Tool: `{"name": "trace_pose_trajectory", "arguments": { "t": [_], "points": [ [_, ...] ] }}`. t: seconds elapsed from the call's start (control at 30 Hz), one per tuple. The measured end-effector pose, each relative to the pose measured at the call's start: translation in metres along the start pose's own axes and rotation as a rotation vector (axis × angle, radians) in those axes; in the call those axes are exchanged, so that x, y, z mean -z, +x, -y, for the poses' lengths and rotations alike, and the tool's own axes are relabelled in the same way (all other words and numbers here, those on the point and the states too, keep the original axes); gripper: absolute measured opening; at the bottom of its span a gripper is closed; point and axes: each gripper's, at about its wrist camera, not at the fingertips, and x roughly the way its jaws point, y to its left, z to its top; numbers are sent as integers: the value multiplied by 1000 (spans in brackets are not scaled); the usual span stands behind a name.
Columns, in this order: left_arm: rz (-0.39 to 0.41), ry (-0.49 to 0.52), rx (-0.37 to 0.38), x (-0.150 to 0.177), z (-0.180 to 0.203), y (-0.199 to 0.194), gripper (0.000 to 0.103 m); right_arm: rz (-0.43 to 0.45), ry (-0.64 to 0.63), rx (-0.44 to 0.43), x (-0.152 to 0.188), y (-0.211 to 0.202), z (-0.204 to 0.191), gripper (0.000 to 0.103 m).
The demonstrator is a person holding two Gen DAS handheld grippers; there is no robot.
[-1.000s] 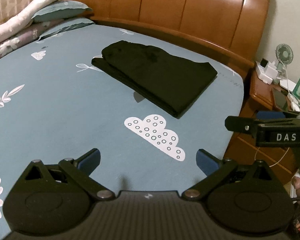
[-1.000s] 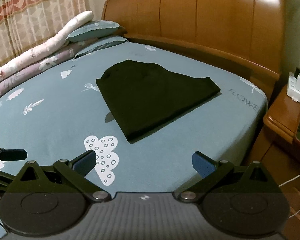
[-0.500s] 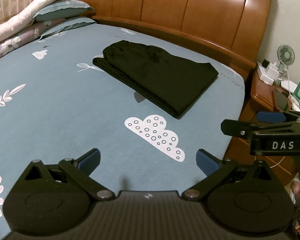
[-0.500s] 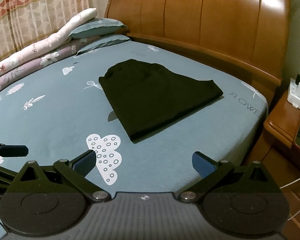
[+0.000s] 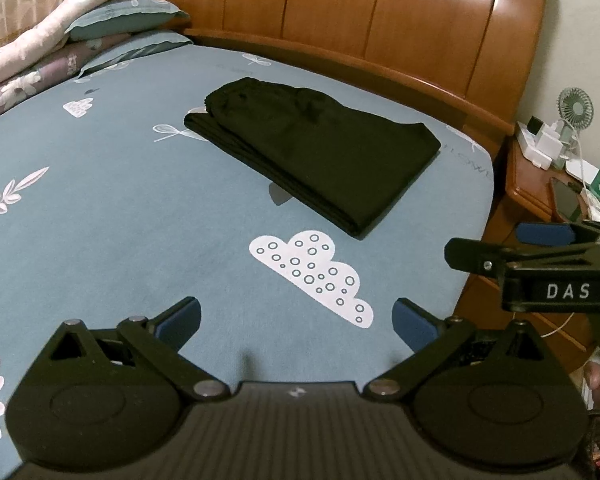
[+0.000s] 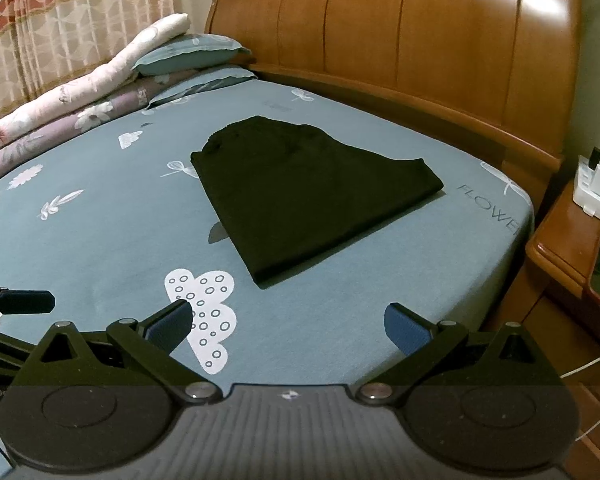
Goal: Fold clothes
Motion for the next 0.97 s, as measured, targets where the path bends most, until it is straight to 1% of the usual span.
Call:
{"name": "trace_pose_trajectory", "arguments": {
  "t": [0.3, 0.97],
  "points": [
    [-1, -13, 6, -1, -2, 3, 101, -10, -6, 6, 0, 5, 2, 103],
    [-5, 2, 6, 0, 1, 7, 101, -22, -16, 12, 1, 12, 4, 103]
  ]
}}
